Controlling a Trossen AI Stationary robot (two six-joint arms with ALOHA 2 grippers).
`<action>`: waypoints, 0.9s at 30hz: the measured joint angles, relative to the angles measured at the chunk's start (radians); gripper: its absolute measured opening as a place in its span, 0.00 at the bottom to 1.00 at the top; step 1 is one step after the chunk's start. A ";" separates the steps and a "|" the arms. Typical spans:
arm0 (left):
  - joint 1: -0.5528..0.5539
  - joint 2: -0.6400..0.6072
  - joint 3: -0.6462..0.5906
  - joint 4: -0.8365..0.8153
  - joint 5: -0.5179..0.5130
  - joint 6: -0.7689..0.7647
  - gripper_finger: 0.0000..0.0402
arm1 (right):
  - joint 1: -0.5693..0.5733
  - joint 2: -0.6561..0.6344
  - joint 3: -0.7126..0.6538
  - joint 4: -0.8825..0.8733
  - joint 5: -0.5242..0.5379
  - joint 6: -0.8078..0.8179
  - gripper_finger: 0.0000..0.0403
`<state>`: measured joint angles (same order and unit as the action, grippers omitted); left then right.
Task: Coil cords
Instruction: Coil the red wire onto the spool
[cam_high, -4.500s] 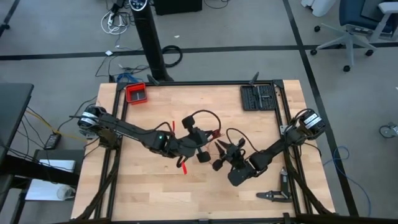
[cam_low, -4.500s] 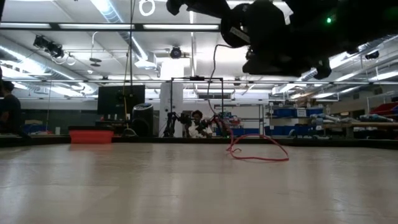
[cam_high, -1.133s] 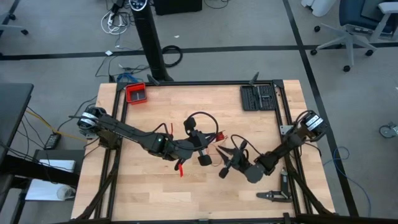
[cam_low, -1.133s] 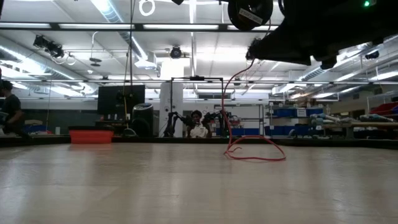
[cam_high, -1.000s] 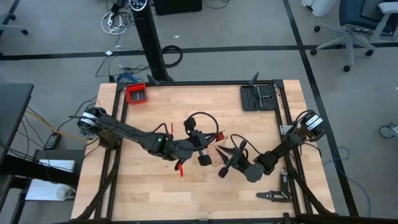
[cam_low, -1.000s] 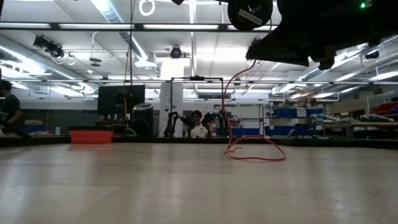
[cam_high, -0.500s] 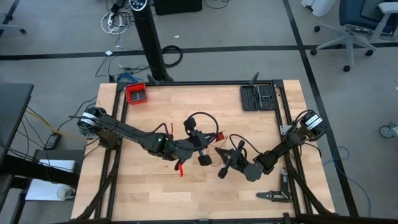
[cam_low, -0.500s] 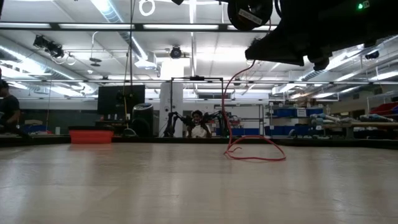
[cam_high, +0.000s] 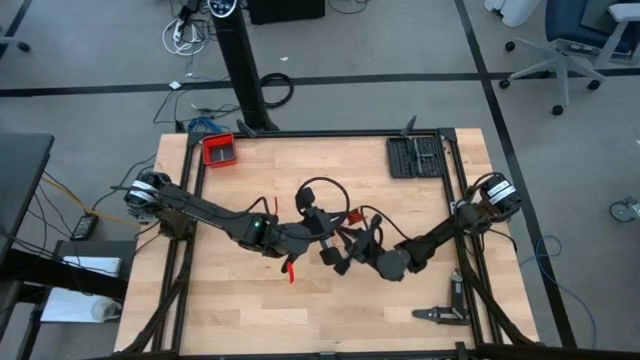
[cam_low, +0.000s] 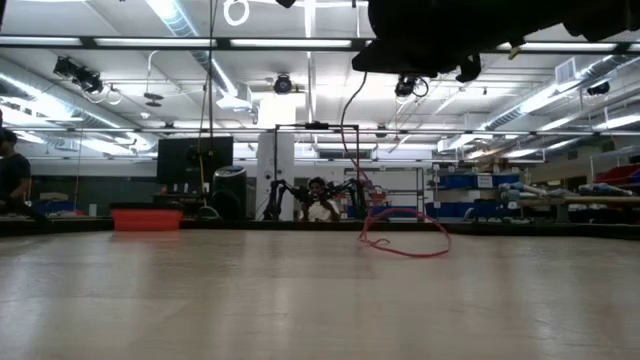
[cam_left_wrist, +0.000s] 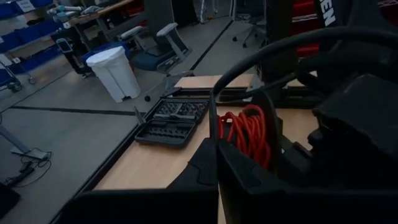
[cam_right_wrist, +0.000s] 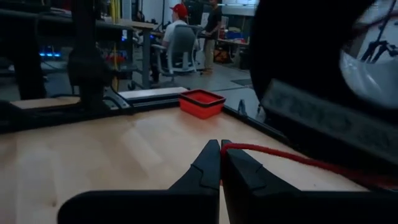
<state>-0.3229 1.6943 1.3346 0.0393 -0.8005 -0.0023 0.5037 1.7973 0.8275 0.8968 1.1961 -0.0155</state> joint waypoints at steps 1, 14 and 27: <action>0.000 0.000 0.000 0.002 0.000 -0.001 0.00 | -0.005 0.000 0.005 -0.008 0.000 -0.005 0.00; -0.003 0.000 0.000 -0.013 0.018 0.005 0.00 | 0.025 0.000 0.005 0.098 -0.001 -0.156 0.00; 0.002 -0.002 0.004 -0.058 0.032 0.049 0.00 | 0.131 -0.102 0.005 0.376 0.010 -0.573 0.00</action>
<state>-0.3214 1.6920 1.3386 -0.0188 -0.7687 0.0465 0.6346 1.6956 0.8326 1.2732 1.2064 -0.5888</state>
